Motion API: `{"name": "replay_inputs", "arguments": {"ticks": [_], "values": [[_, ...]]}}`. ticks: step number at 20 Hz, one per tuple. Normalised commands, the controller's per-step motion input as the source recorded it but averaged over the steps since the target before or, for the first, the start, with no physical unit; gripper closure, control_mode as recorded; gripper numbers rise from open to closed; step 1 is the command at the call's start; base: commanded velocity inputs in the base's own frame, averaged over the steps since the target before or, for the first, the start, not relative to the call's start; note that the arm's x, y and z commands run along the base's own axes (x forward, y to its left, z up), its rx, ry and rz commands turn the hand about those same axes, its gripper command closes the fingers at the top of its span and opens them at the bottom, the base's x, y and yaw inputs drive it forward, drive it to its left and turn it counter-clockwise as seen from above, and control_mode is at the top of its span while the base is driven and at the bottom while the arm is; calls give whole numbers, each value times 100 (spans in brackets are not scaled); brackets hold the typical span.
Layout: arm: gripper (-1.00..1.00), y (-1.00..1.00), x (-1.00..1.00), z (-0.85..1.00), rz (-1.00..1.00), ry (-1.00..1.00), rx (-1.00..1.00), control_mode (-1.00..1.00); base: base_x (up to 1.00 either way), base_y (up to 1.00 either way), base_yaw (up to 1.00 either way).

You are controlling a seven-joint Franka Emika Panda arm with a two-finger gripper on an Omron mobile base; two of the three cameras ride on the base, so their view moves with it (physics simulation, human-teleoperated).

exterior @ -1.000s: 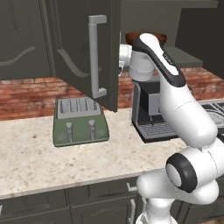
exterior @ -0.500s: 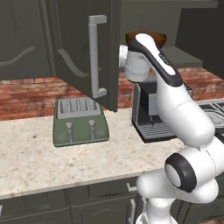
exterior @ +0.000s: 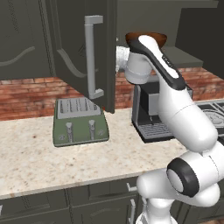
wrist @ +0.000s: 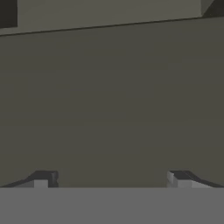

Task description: Move the bowls from the cabinet to the plates on the dining table.

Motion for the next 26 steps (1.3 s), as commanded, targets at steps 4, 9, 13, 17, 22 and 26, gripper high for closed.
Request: {"name": "replay_inputs", "arguments": {"ticks": [4, 9, 13, 17, 22, 26], "values": [[-100, 0, -50, 5, 10, -6, 7, -100, 0, 0, 0], [-100, 32, -39, 0, 8, -6, 3, -100, 0, 0, 0], [-100, 84, -9, 0, 1, -9, -5, -100, 0, 0, 0], [-100, 97, 1, 1, -3, -11, -15, -100, 0, 0, 0], [-100, 64, 35, -4, -10, 1, -7, -100, 0, 0, 0], [-100, 13, 2, 2, -5, -2, -2, -100, 0, 0, 0]]}}
